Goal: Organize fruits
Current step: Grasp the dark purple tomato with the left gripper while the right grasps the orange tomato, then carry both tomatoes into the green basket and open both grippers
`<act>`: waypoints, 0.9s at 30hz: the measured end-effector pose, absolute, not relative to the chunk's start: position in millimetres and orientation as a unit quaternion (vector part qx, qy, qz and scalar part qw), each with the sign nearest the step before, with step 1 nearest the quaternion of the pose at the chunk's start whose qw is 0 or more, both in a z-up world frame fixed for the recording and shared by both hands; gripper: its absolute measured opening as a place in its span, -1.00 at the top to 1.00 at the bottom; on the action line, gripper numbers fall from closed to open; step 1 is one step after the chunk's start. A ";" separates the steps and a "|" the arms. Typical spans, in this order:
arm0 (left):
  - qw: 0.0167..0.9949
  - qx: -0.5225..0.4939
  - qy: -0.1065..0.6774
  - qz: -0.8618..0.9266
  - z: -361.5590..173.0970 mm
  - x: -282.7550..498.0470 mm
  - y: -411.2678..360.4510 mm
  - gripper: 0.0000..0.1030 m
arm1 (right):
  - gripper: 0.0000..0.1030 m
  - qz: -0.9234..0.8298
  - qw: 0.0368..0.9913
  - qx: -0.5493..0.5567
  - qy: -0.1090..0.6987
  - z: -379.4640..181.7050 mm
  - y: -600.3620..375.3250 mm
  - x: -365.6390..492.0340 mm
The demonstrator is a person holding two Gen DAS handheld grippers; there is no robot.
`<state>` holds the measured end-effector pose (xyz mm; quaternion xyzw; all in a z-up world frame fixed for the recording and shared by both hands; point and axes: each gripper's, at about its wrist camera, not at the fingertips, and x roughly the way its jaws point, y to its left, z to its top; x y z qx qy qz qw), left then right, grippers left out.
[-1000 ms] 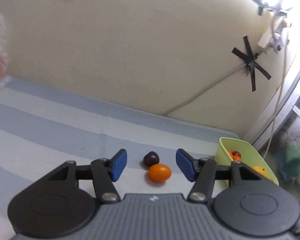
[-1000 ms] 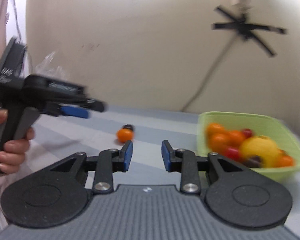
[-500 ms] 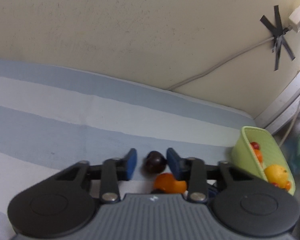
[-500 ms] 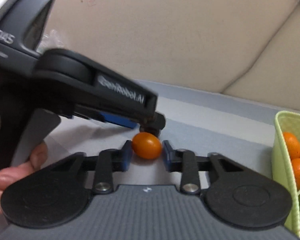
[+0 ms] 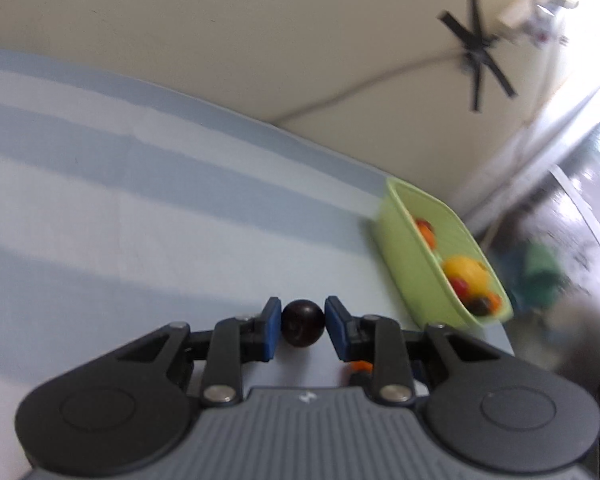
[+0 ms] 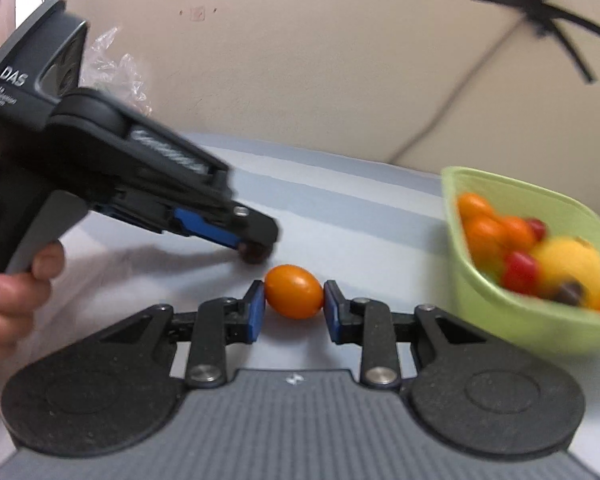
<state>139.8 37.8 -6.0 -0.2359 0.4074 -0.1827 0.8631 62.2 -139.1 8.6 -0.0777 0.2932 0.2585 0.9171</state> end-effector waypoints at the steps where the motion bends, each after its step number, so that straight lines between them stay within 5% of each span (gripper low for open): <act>1: 0.863 -0.235 0.405 -0.191 -6.0 130.3 33.8 0.52 | 0.35 0.251 0.920 -0.077 0.291 8.2 -143.3 50.8; 16: 0.912 0.002 0.342 -0.227 0.3 38.7 -69.0 0.43 | 0.32 0.171 0.945 -0.035 0.277 0.6 -216.6 -0.2; 27: 0.911 0.004 0.346 -0.225 4.4 41.4 -61.8 0.49 | 0.34 0.170 0.945 -0.027 0.277 0.5 -222.2 -1.7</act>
